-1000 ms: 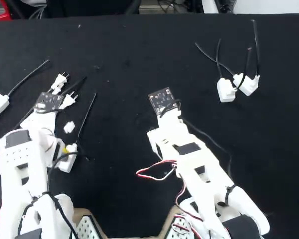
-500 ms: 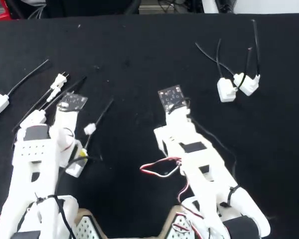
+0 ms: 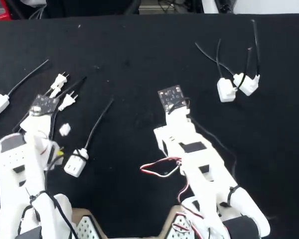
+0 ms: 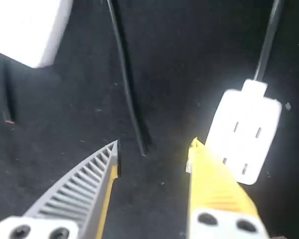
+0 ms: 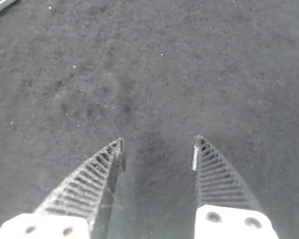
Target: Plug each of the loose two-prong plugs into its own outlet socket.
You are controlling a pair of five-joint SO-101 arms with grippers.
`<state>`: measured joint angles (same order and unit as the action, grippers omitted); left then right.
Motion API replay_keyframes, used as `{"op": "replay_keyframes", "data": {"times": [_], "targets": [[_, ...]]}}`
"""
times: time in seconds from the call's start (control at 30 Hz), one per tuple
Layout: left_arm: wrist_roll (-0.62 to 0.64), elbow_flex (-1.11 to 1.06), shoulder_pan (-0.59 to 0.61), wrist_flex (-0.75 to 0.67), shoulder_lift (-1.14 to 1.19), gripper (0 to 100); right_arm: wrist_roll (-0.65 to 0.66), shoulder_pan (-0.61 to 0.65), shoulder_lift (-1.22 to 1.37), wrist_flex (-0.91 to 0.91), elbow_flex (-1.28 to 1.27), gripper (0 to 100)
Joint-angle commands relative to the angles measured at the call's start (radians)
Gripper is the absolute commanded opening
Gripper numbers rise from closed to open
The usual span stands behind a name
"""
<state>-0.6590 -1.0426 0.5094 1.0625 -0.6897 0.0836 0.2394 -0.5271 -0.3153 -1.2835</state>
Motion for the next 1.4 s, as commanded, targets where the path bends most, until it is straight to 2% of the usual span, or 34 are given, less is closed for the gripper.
{"op": "replay_keyframes", "data": {"times": [0.0, 0.1, 0.27, 0.43, 0.53, 0.63, 0.83, 0.97, 1.03, 1.13, 1.27, 1.37], "targets": [[-0.002, -0.090, -0.021, -0.077, -0.006, 22, -0.009, -0.054, -0.039, 0.015, 0.048, 20.4], [0.060, -0.104, -0.124, -0.029, -0.008, 22, -0.015, -0.132, -0.041, 0.017, 0.067, 20.4], [0.230, -0.047, -0.361, 0.084, -0.008, 22, -0.160, -0.239, -0.041, 0.021, 0.077, 20.4], [0.370, -0.030, -0.630, 0.097, -0.002, 22, -0.170, -0.247, -0.041, 0.021, 0.077, 20.4], [0.393, -0.031, -0.719, 0.103, -0.006, 22, -0.170, -0.247, -0.041, 0.021, 0.076, 20.4], [0.390, -0.015, -0.723, 0.107, -0.008, 22, -0.170, -0.247, -0.039, 0.021, 0.076, 20.4], [0.347, 0.035, -0.650, 0.094, -0.008, 22, -0.170, -0.247, -0.039, 0.021, 0.074, 20.4], [0.350, -0.012, -0.622, -0.031, 0.003, 22, -0.170, -0.245, -0.039, 0.021, 0.076, 20.4], [0.354, -0.076, -0.650, -0.137, -0.003, 22, -0.170, -0.245, -0.039, 0.021, 0.077, 20.4], [0.433, -0.127, -0.714, -0.252, -0.006, 22, -0.170, -0.245, -0.039, 0.021, 0.077, 20.4], [0.489, -0.125, -0.814, -0.262, -0.008, 22, -0.170, -0.245, -0.038, 0.021, 0.074, 20.4], [0.489, -0.113, -0.832, -0.258, -0.008, 22, -0.170, -0.245, -0.038, 0.021, 0.074, 20.4]]}}
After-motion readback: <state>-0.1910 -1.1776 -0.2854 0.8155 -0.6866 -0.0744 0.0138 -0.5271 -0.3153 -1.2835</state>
